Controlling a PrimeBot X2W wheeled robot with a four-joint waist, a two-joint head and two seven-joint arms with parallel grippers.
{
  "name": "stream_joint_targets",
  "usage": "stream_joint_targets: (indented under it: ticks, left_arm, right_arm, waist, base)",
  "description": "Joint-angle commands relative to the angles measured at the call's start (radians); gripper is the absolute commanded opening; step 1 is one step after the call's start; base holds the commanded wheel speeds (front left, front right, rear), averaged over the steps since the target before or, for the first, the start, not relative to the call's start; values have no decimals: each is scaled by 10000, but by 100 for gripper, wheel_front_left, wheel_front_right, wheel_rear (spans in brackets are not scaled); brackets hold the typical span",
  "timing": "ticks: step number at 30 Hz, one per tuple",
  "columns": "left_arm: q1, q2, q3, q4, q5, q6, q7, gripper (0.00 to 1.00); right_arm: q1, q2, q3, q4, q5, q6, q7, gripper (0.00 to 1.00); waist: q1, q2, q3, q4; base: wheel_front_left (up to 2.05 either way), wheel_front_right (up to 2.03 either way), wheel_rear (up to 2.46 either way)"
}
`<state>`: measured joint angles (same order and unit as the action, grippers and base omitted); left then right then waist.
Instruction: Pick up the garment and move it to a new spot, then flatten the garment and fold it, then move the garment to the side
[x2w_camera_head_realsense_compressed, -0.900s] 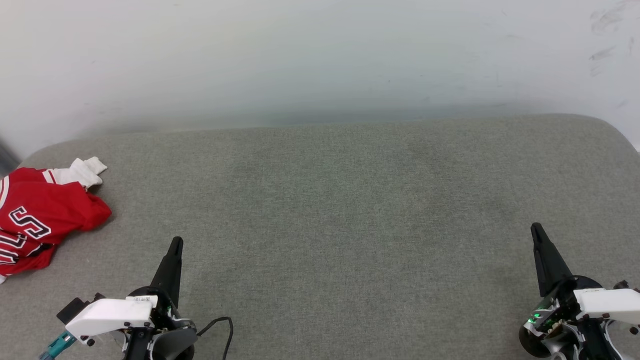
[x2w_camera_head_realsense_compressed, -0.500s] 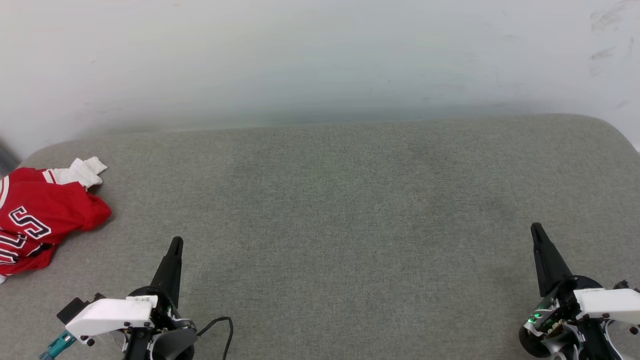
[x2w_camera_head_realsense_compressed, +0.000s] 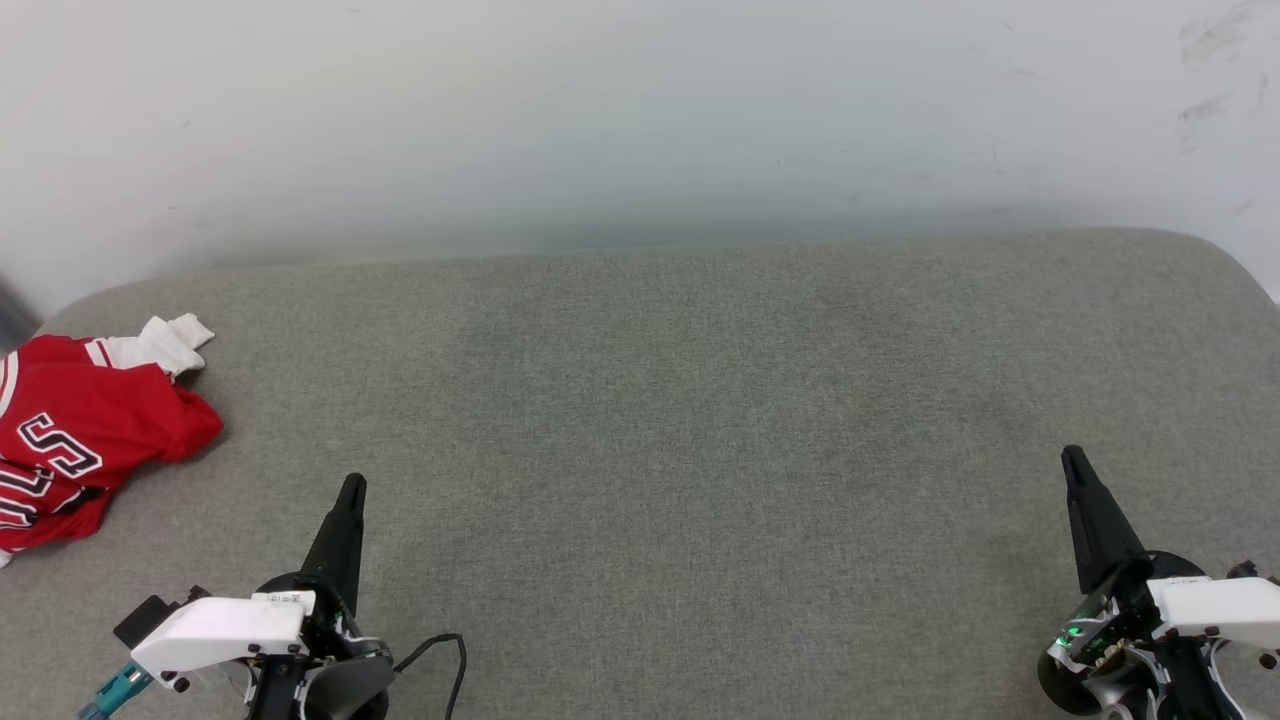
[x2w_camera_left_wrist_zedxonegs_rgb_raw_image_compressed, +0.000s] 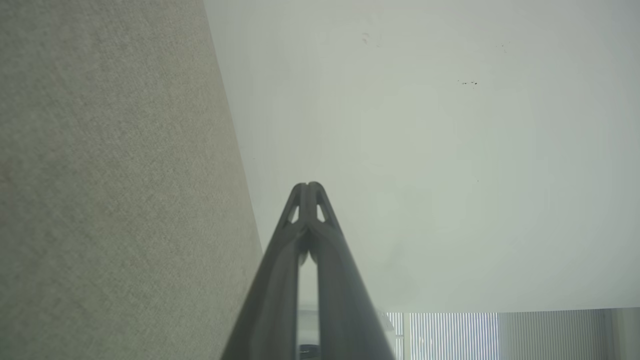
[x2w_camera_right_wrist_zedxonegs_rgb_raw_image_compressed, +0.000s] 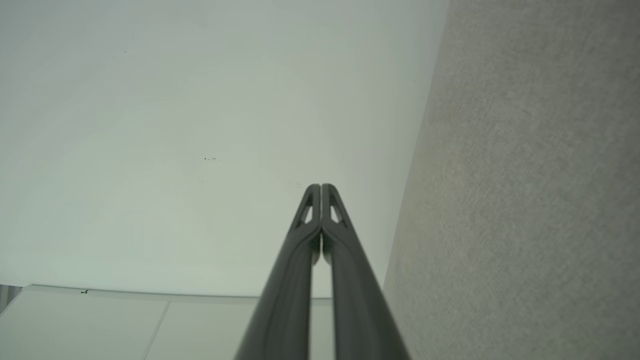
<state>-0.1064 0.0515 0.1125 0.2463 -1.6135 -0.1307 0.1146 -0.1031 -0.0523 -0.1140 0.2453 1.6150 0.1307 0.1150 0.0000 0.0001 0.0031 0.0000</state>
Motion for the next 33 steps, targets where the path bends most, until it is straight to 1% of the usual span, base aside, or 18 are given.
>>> stream_joint_targets:
  ticks: [1,3,4,7,10,15,19,27,33]
  left_arm:
    - [-76,-14,31,-1,16,-26,12,0]
    - [-76,-14,31,-1,14,-26,11,0]
    - [12,-2,-10,29,1,0,-5,100]
    - [168,-25,-63,173,18,2,-49,100]
    - [212,-24,-101,15,71,2,-207,100]
    - [278,-23,-54,-136,347,2,-411,100]
    - [281,-22,33,-331,1019,80,-604,100]
    - [328,-19,-56,-972,2743,620,-967,100]
    - [453,-18,-240,-1242,4050,911,-1217,100]
  right_arm:
    - [-129,31,6,11,-44,0,5,0]
    - [-129,31,6,11,-44,0,5,0]
    - [19,0,0,24,0,2,-3,100]
    - [190,6,26,203,-27,-2,-44,100]
    - [225,6,53,154,-142,-2,-202,100]
    - [265,7,12,106,-591,-2,-406,100]
    - [257,7,-123,-58,-1280,-2,-600,100]
    - [291,7,-257,-768,-3158,-1,-963,100]
    - [418,8,-57,-1263,-4688,-1,-1214,100]
  waist:
    - [0,-1,0,0]
    - [0,-1,0,0]
    - [0,-1,0,0]
    - [0,-1,2,0]
    - [0,-1,3,-3]
    - [0,-1,5,-4]
    - [0,-1,10,-3]
    - [0,-1,19,2]
    - [0,-1,26,12]
  base:
    - [0,0,0]
    - [0,0,0]
    - [0,0,0]
    - [0,0,0]
    - [0,0,0]
    - [0,0,0]
    - [0,0,0]
    - [0,0,0]
    - [0,0,0]
